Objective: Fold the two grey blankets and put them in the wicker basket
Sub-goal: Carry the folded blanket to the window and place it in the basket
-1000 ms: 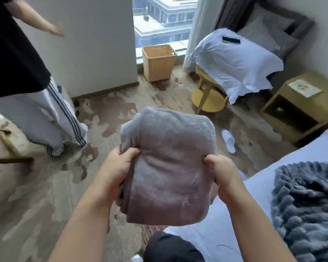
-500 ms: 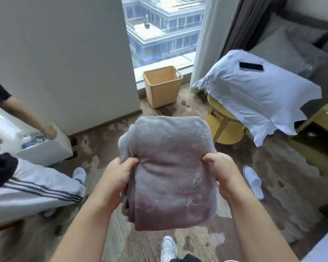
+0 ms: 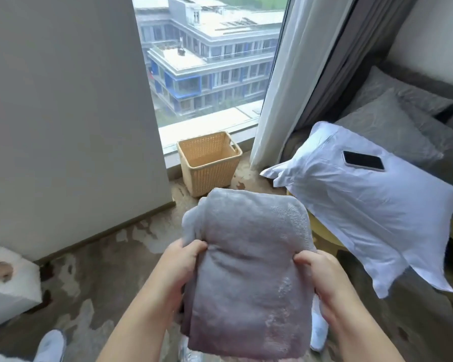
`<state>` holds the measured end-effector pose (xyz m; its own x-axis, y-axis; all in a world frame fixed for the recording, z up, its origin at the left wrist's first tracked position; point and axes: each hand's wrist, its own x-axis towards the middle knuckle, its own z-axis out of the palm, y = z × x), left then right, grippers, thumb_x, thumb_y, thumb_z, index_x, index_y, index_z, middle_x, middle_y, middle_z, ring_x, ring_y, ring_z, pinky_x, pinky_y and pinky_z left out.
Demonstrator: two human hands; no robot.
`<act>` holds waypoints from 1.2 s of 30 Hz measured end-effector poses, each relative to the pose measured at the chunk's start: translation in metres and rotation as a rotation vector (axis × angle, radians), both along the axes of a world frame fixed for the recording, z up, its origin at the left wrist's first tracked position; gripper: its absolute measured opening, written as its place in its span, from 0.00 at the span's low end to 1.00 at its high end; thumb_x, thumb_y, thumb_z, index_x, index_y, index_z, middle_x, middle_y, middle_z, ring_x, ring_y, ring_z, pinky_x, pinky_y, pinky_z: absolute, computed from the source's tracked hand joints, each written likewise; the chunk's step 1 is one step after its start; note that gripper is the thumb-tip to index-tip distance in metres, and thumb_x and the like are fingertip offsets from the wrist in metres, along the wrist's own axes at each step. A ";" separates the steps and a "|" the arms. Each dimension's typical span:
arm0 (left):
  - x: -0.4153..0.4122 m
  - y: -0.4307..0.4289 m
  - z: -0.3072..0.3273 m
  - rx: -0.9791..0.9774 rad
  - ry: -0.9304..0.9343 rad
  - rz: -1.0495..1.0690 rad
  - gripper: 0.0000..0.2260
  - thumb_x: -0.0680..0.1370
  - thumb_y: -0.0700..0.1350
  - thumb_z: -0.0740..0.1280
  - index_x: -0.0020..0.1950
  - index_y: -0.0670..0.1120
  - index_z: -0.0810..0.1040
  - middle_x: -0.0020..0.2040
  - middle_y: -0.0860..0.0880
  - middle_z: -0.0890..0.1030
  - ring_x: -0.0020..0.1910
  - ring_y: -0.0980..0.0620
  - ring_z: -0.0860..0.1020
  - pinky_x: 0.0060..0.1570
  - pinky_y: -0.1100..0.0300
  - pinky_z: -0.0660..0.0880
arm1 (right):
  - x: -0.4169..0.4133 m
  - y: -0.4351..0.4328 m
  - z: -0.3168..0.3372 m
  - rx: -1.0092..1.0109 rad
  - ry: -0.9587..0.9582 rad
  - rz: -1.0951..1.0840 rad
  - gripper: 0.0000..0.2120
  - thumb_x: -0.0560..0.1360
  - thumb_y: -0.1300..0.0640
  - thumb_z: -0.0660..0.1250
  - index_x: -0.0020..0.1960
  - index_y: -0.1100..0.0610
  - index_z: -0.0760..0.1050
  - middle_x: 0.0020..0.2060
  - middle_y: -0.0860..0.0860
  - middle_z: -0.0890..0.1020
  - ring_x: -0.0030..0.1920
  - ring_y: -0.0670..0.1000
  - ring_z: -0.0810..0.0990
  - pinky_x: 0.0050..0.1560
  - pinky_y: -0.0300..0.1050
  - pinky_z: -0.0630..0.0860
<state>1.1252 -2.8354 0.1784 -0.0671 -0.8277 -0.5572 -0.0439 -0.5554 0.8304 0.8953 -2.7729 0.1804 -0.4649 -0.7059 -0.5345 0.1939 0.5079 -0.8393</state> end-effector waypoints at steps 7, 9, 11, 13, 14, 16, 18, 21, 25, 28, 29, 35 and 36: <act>-0.064 -0.178 0.024 -0.069 0.041 -0.118 0.07 0.70 0.44 0.66 0.38 0.51 0.84 0.39 0.45 0.85 0.41 0.46 0.83 0.45 0.55 0.76 | -0.050 -0.141 0.029 -0.088 0.042 -0.197 0.03 0.67 0.65 0.67 0.38 0.58 0.77 0.27 0.54 0.81 0.25 0.51 0.80 0.26 0.39 0.73; -0.079 -0.222 0.021 -0.047 0.041 -0.153 0.07 0.72 0.43 0.66 0.43 0.46 0.84 0.42 0.44 0.86 0.44 0.44 0.83 0.48 0.52 0.77 | -0.068 -0.179 0.029 -0.095 0.042 -0.221 0.04 0.66 0.64 0.67 0.41 0.59 0.77 0.28 0.54 0.82 0.26 0.51 0.80 0.25 0.37 0.72; -0.095 -0.267 0.016 -0.031 0.032 -0.157 0.07 0.73 0.43 0.67 0.46 0.44 0.83 0.42 0.44 0.86 0.45 0.44 0.84 0.50 0.51 0.77 | -0.085 -0.224 0.022 -0.083 0.036 -0.203 0.05 0.66 0.63 0.67 0.42 0.60 0.79 0.29 0.54 0.82 0.27 0.52 0.80 0.25 0.37 0.72; -0.110 -0.315 0.006 -0.033 0.015 -0.123 0.06 0.73 0.43 0.66 0.43 0.45 0.83 0.39 0.45 0.86 0.41 0.46 0.84 0.44 0.55 0.76 | -0.100 -0.277 0.010 -0.088 0.025 -0.171 0.07 0.65 0.63 0.67 0.42 0.62 0.80 0.29 0.54 0.82 0.26 0.51 0.79 0.24 0.37 0.71; -0.118 -0.340 0.002 -0.034 0.003 -0.103 0.06 0.72 0.43 0.66 0.41 0.45 0.83 0.37 0.46 0.85 0.38 0.47 0.83 0.41 0.57 0.75 | -0.108 -0.306 0.003 -0.088 0.026 -0.155 0.08 0.64 0.63 0.67 0.43 0.63 0.80 0.29 0.54 0.82 0.27 0.50 0.79 0.24 0.37 0.71; -0.133 -0.387 -0.004 -0.021 -0.017 -0.071 0.05 0.71 0.44 0.66 0.39 0.46 0.82 0.36 0.46 0.85 0.35 0.49 0.83 0.39 0.58 0.74 | -0.125 -0.367 -0.010 -0.065 0.023 -0.110 0.13 0.60 0.60 0.67 0.43 0.62 0.80 0.30 0.54 0.81 0.29 0.51 0.79 0.27 0.38 0.71; -0.143 -0.434 -0.010 -0.005 -0.040 -0.022 0.06 0.69 0.44 0.66 0.39 0.45 0.82 0.37 0.44 0.85 0.36 0.47 0.83 0.41 0.56 0.75 | -0.139 -0.432 -0.024 -0.033 -0.019 -0.051 0.12 0.62 0.61 0.65 0.43 0.62 0.79 0.31 0.55 0.80 0.30 0.53 0.78 0.30 0.40 0.72; -0.151 -0.490 -0.010 0.011 -0.096 0.055 0.07 0.72 0.42 0.64 0.42 0.43 0.82 0.38 0.44 0.85 0.35 0.48 0.83 0.38 0.59 0.75 | -0.147 -0.515 -0.031 0.042 -0.106 0.063 0.09 0.64 0.63 0.63 0.42 0.61 0.78 0.33 0.57 0.79 0.32 0.54 0.77 0.32 0.41 0.71; -0.149 -0.549 -0.008 0.022 -0.075 0.189 0.08 0.75 0.39 0.62 0.42 0.42 0.81 0.31 0.48 0.83 0.27 0.54 0.81 0.23 0.68 0.71 | -0.147 -0.605 -0.035 0.094 -0.159 0.173 0.13 0.64 0.64 0.63 0.47 0.63 0.78 0.36 0.59 0.78 0.35 0.56 0.77 0.34 0.43 0.72; -0.140 -0.586 -0.010 0.075 -0.056 0.278 0.06 0.75 0.38 0.64 0.42 0.41 0.80 0.30 0.47 0.83 0.26 0.54 0.81 0.21 0.68 0.70 | -0.140 -0.657 -0.043 0.132 -0.212 0.264 0.14 0.64 0.64 0.63 0.48 0.63 0.78 0.38 0.60 0.76 0.37 0.56 0.75 0.34 0.44 0.70; -0.137 -0.601 -0.012 0.085 -0.063 0.303 0.05 0.75 0.39 0.64 0.43 0.41 0.80 0.31 0.47 0.83 0.28 0.53 0.81 0.24 0.67 0.72 | -0.138 -0.675 -0.046 0.140 -0.219 0.294 0.13 0.65 0.64 0.63 0.48 0.63 0.78 0.37 0.59 0.77 0.36 0.56 0.75 0.33 0.43 0.70; -0.125 -0.706 -0.064 0.152 -0.082 0.374 0.06 0.73 0.41 0.65 0.43 0.44 0.82 0.38 0.45 0.85 0.38 0.48 0.83 0.36 0.59 0.75 | -0.125 -0.780 -0.081 0.184 -0.137 0.383 0.09 0.67 0.65 0.61 0.44 0.60 0.77 0.34 0.57 0.78 0.32 0.52 0.76 0.31 0.38 0.70; -0.125 -0.724 -0.078 0.177 -0.063 0.384 0.06 0.73 0.41 0.64 0.42 0.44 0.82 0.37 0.45 0.85 0.36 0.49 0.83 0.34 0.60 0.75 | -0.126 -0.796 -0.091 0.190 -0.109 0.404 0.07 0.67 0.65 0.61 0.43 0.60 0.77 0.32 0.55 0.78 0.30 0.50 0.76 0.28 0.36 0.69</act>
